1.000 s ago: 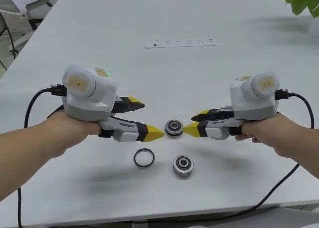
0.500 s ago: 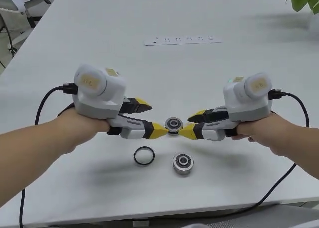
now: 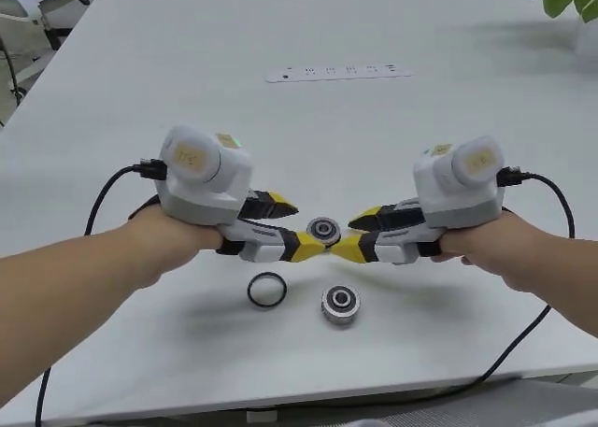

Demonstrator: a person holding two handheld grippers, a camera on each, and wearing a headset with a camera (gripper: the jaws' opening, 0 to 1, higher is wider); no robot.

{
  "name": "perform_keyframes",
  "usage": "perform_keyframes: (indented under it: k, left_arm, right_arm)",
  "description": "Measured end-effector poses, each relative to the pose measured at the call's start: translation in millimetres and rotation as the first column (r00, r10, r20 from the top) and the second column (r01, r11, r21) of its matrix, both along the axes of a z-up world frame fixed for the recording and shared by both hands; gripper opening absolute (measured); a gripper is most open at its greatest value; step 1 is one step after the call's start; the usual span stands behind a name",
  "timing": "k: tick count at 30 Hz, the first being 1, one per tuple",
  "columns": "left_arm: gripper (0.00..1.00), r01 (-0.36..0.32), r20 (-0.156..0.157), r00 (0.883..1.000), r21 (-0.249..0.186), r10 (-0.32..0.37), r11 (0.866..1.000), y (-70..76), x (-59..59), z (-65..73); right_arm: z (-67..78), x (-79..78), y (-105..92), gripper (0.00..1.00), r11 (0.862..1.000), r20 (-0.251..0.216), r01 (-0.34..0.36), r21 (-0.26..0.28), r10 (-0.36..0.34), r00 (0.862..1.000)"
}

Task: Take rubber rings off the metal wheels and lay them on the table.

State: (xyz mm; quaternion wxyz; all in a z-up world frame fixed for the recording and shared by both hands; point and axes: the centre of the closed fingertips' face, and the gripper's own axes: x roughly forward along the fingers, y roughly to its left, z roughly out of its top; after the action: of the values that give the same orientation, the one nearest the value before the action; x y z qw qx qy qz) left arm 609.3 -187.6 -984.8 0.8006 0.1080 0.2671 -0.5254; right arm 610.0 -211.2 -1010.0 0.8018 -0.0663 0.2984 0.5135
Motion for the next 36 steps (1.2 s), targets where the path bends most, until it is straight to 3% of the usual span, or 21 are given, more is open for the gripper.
perform_keyframes:
  k: [5,28,36]
  left_arm:
    - [0.38,0.006,-0.011,1.000,-0.001,-0.006,1.000,-3.8,1.9,-1.2]
    - [0.23,0.044,-0.006,0.999,0.041,-0.043,0.998,-17.1,8.6,-11.7]
    - [0.16,0.059,0.047,0.997,0.087,-0.063,0.994,-17.2,11.2,-13.3]
  right_arm:
    - [-1.0,1.4,-1.1,0.31,1.000,-0.002,0.004,0.003,-0.004,1.000]
    - [-3.3,1.1,-2.6,0.31,1.000,-0.008,0.011,0.006,-0.011,1.000]
    - [-3.8,2.4,-1.3,0.30,1.000,-0.006,0.011,0.009,-0.010,1.000]
